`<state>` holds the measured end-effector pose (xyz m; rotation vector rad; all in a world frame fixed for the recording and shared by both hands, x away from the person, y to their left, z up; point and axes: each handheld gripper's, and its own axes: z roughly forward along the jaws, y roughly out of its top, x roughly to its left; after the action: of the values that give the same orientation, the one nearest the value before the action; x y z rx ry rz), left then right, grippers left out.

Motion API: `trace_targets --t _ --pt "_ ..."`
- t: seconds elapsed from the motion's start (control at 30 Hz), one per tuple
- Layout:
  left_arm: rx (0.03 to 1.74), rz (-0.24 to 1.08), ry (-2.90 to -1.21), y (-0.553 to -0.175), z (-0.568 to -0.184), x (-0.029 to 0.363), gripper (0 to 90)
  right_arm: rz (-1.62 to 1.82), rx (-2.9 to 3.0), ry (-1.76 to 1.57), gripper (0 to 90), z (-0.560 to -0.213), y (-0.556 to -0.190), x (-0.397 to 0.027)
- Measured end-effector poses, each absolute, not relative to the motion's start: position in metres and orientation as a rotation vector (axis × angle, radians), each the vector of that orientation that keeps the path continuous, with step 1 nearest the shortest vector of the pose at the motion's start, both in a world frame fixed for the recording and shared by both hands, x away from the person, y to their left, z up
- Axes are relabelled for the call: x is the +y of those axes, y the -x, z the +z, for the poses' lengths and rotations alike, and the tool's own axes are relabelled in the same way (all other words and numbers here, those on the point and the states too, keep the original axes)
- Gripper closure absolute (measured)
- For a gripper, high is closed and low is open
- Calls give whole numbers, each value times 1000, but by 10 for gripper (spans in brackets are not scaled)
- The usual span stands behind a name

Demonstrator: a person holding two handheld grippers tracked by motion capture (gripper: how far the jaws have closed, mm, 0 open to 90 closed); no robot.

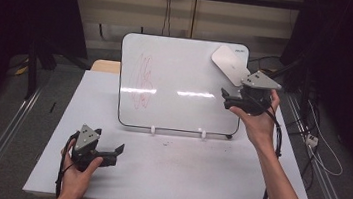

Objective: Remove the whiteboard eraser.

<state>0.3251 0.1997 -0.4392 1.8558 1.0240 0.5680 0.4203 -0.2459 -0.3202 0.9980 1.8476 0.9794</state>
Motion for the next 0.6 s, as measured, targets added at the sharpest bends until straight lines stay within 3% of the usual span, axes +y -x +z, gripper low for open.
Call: trace_targets --t 0.6 --pt "1032 560 -1856 -326 -439 206 52 854 1855 -918 186 -304 -471 -242"
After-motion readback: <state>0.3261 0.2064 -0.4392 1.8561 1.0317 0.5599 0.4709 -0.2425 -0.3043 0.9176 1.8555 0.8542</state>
